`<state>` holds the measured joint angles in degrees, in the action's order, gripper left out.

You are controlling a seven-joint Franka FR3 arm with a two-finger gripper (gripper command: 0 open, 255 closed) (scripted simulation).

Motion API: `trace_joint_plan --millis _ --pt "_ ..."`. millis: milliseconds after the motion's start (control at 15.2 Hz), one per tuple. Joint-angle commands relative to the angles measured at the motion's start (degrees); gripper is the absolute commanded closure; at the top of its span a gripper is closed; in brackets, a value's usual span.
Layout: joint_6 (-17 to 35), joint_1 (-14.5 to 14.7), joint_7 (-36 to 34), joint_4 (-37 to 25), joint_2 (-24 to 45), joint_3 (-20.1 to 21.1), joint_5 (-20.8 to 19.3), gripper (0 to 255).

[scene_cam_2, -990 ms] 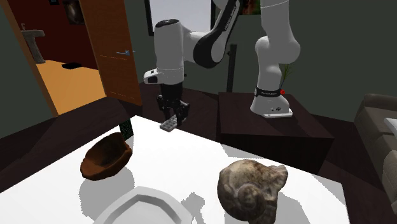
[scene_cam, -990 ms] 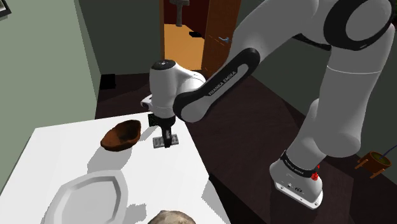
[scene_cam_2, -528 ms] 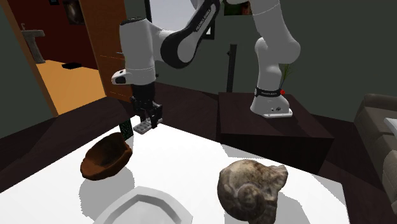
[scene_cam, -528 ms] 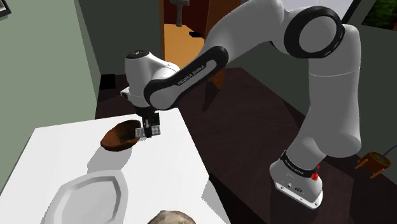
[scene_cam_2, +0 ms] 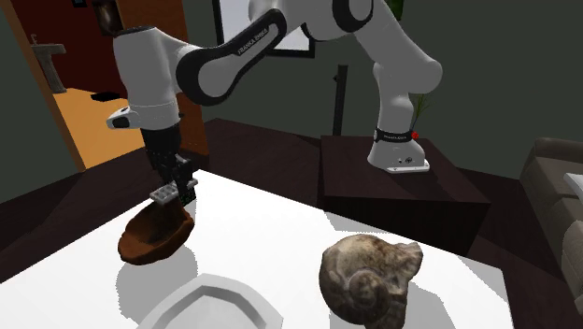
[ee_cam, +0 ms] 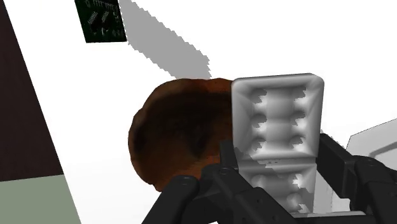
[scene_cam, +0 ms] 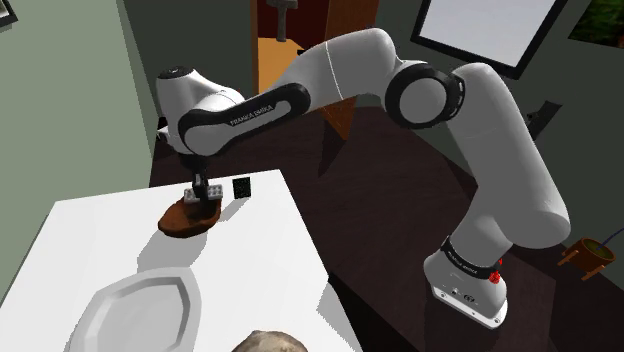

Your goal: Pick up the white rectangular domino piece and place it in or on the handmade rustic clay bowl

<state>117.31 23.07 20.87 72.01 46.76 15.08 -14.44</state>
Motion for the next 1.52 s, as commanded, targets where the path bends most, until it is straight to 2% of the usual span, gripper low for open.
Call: trace_joint_plan --millis 0,66,132,1056,1452 --pt "-5.6 1.6 1.5 -13.1 7.3 -0.6 -0.2 255" --pt "-9.3 2.7 2.5 -21.7 12.0 -1.0 -0.2 255" --pt "-11.5 3.3 3.0 -26.7 14.7 -1.2 -0.2 255" --pt "-4.6 3.3 2.5 -25.1 20.0 -1.9 -0.8 255" --pt "-4.6 3.3 2.5 -25.1 20.0 -1.9 -0.8 255"
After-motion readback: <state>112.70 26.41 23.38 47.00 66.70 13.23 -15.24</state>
